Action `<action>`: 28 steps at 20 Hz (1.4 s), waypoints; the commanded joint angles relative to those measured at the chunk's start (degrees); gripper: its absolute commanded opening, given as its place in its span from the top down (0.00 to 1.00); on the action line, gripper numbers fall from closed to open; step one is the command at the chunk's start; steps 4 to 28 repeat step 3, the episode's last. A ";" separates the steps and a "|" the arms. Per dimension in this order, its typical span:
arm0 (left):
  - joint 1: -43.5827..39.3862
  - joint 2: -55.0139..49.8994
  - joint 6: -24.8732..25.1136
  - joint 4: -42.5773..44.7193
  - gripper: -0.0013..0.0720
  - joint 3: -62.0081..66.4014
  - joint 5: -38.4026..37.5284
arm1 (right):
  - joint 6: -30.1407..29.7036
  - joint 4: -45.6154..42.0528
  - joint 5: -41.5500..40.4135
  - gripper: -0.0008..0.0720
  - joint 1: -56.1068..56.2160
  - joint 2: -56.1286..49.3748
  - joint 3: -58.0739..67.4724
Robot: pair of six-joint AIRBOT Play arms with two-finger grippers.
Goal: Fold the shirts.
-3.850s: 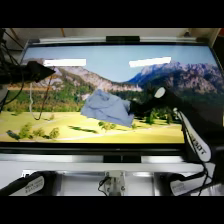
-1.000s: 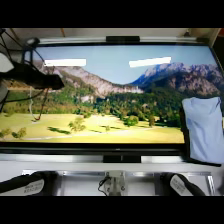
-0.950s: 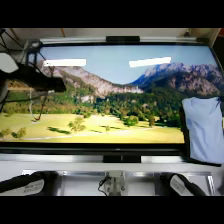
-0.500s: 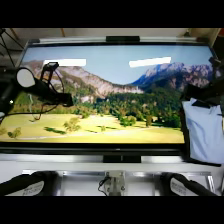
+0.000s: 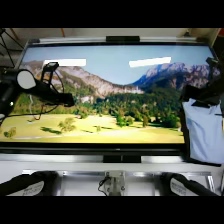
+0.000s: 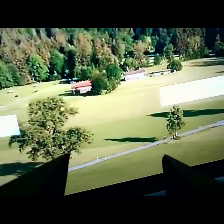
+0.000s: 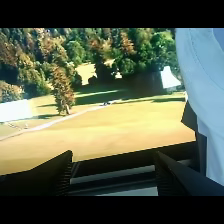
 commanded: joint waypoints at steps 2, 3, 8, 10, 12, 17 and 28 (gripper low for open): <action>0.00 0.04 -0.07 -0.02 0.06 -0.02 0.11 | 0.04 -0.13 0.02 0.12 0.09 -0.04 0.07; 0.00 0.04 -0.07 -0.02 0.06 -0.02 0.11 | 0.04 -0.13 0.04 0.12 0.09 -0.04 0.07; 0.00 0.04 -0.07 -0.02 0.06 -0.02 0.11 | 0.04 -0.13 0.04 0.12 0.09 -0.04 0.07; 0.00 0.04 -0.07 -0.02 0.06 -0.02 0.11 | 0.04 -0.13 0.04 0.12 0.09 -0.04 0.07; 0.00 0.04 -0.07 -0.02 0.06 -0.02 0.11 | 0.04 -0.13 0.04 0.12 0.09 -0.04 0.07; 0.00 0.04 -0.07 -0.02 0.06 -0.02 0.11 | 0.04 -0.13 0.04 0.12 0.09 -0.04 0.07; 0.00 0.04 -0.07 -0.02 0.06 -0.02 0.11 | 0.04 -0.13 0.04 0.12 0.09 -0.04 0.07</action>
